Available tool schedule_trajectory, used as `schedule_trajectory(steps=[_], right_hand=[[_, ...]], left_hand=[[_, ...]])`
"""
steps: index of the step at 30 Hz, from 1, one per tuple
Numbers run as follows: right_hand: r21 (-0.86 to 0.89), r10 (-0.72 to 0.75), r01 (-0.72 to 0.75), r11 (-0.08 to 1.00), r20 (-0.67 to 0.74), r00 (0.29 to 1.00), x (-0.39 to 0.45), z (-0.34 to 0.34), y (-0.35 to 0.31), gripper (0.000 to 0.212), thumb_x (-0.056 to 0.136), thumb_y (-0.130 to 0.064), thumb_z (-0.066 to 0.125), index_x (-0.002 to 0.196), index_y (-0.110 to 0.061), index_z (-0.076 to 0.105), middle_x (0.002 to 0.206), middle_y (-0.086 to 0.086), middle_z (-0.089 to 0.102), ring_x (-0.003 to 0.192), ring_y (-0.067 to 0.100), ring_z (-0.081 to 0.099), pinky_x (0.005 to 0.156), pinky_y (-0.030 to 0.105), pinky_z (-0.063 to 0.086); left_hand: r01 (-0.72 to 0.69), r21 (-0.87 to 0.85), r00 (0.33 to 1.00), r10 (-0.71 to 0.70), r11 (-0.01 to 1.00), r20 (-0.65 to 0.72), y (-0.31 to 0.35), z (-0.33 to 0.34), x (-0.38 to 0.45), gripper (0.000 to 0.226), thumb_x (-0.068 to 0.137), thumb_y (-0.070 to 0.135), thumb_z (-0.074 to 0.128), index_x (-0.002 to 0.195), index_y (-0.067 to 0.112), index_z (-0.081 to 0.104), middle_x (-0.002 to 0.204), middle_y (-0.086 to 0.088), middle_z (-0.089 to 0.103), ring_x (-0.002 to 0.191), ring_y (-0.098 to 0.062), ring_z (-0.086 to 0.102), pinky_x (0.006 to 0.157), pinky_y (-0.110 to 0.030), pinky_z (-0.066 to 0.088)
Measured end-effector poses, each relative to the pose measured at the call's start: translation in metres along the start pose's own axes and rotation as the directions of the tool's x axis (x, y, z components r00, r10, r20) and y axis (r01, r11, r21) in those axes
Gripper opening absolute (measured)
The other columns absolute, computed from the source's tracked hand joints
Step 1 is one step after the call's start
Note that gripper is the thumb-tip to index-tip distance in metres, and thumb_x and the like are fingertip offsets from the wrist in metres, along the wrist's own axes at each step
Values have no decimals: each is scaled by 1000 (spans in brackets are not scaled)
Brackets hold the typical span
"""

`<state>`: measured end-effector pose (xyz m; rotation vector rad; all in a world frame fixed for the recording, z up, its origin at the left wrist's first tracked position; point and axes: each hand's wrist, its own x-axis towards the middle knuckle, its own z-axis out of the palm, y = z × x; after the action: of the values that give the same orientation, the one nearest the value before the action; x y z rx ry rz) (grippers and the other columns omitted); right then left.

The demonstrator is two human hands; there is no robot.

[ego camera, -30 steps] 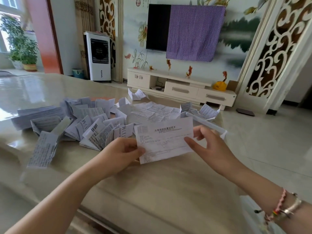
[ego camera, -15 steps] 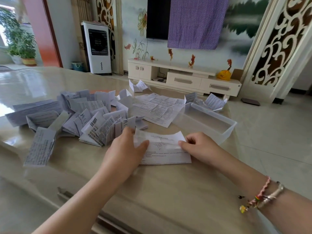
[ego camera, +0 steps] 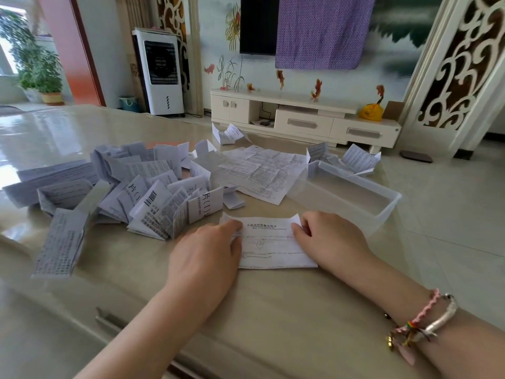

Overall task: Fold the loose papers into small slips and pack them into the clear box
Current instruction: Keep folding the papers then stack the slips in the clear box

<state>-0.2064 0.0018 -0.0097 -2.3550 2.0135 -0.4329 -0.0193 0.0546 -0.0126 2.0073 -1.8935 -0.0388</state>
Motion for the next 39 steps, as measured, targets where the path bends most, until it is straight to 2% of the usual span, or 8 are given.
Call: schedule_trajectory(steps=[7, 12, 18, 21, 25, 30, 35, 39], right_hand=[[-128, -51, 45, 991, -46, 998, -2, 4, -3, 37, 100, -36, 33, 67, -21, 30, 67, -5, 45, 68, 23, 47, 53, 32, 26], [-158, -73, 64, 985, -53, 996, 0, 5, -2, 29, 101, -36, 30, 78, -20, 38, 67, -5, 40, 69, 23, 44, 57, 32, 27], [-180, -66, 57, 982, -41, 997, 2, 3, -3, 38, 102, -34, 30, 66, -21, 27, 64, -6, 37, 68, 22, 44, 52, 32, 24], [-174, -63, 55, 983, -39, 997, 2, 2, -5, 32, 102, -34, 29, 75, -19, 36, 73, -1, 50, 70, 23, 44, 57, 31, 28], [-186, -51, 46, 981, -22, 998, 1, 0, -7, 35, 102, -32, 30, 70, -18, 33, 88, 2, 62, 71, 23, 44, 58, 31, 28], [-212, -54, 50, 976, -15, 998, 1, -1, -8, 27, 102, -33, 30, 82, -17, 40, 96, 4, 65, 74, 25, 47, 60, 31, 28], [-207, -111, 89, 974, -98, 989, -5, -9, -13, 30, 98, -41, 39, 110, -14, 32, 97, 2, 63, 85, 27, 62, 60, 32, 34], [-28, -301, 300, 953, -138, 943, -27, -12, -31, 37, 88, -46, 54, 97, -22, 28, 104, -1, 45, 101, 22, 48, 81, 36, 37]], left_hand=[[-31, 58, 999, 30, 998, 15, -1, 3, 6, 40, 99, 44, 32, 139, 48, 37, 127, 3, 60, 112, -25, 57, 80, -28, 44], [-7, 67, 1000, 7, 998, 11, -3, 6, 5, 42, 101, 38, 30, 140, 51, 34, 128, 2, 60, 112, -26, 56, 79, -27, 42], [34, 94, 998, -39, 995, 48, -2, 7, 8, 49, 98, 29, 36, 140, 54, 33, 130, 2, 58, 113, -26, 56, 78, -26, 41], [48, 104, 997, -54, 993, 55, -1, 6, 9, 49, 98, 28, 37, 140, 54, 34, 130, 2, 59, 112, -26, 57, 75, -26, 38], [59, 98, 996, -65, 993, 64, -1, 6, 9, 48, 98, 29, 35, 139, 54, 33, 128, 3, 59, 112, -25, 57, 73, -26, 36], [-47, 198, 999, 47, 979, 6, 3, 2, 8, 38, 100, 36, 33, 136, 45, 43, 126, 2, 44, 118, -26, 35, 96, -34, 32], [-122, 173, 992, 115, 977, 51, 2, -1, 13, 36, 98, 50, 35, 125, 36, 54, 122, -1, 35, 117, -26, 28, 100, -36, 25], [-144, 176, 983, 120, 974, 140, 1, -3, 16, 46, 92, 62, 39, 127, 35, 52, 125, -3, 34, 121, -29, 27, 102, -39, 24]])
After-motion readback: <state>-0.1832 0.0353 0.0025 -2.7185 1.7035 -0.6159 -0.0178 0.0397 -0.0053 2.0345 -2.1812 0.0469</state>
